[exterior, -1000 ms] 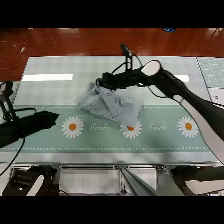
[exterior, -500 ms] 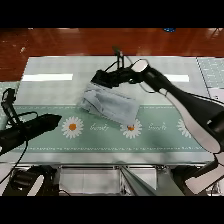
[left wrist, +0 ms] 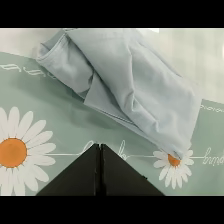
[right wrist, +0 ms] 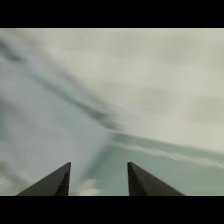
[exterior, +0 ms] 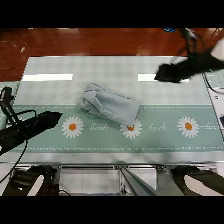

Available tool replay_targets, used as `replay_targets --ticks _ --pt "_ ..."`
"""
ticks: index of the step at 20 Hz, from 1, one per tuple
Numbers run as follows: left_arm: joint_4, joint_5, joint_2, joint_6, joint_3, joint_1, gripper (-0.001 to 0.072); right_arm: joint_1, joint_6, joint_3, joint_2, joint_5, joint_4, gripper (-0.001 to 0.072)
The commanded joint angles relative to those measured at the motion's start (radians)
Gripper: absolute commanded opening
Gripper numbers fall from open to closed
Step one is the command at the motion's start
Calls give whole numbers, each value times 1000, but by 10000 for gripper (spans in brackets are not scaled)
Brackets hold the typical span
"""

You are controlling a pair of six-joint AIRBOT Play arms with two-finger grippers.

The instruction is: Fold the shirts.

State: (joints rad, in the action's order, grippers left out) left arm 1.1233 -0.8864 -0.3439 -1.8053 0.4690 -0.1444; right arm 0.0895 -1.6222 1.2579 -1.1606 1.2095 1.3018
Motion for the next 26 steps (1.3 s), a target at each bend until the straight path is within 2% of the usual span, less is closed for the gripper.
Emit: replay_targets --ticks 1,2,6,8,14,17,21,24,25,26 --pt "-22 -7 0 1 -1 1 19 -95 -190 -397 264 -168 218 413" --pt "-24 -16 0 1 -1 1 20 -117 -184 -496 291 -212 113 413" --pt "-24 -45 1 2 -1 1 20 -98 -29 -763 245 -415 -392 413" --pt "-24 -40 0 2 -1 1 20 -37 24 -772 150 -455 -508 413" --pt "-24 -38 0 2 -1 1 20 27 345 -715 -112 -464 -917 413" --pt "-24 -38 0 2 -1 1 20 27 388 -649 -203 -418 -967 413" --pt "-24 -37 0 2 -1 1 20 37 389 -563 -302 -388 -970 413" --pt "-24 -37 0 1 -1 1 20 120 382 -480 -374 -379 -970 403" --pt "-24 -37 0 1 -1 1 19 149 373 -445 -395 -375 -970 365" --pt "-24 -38 0 1 -1 1 20 177 375 -406 -411 -367 -970 252"
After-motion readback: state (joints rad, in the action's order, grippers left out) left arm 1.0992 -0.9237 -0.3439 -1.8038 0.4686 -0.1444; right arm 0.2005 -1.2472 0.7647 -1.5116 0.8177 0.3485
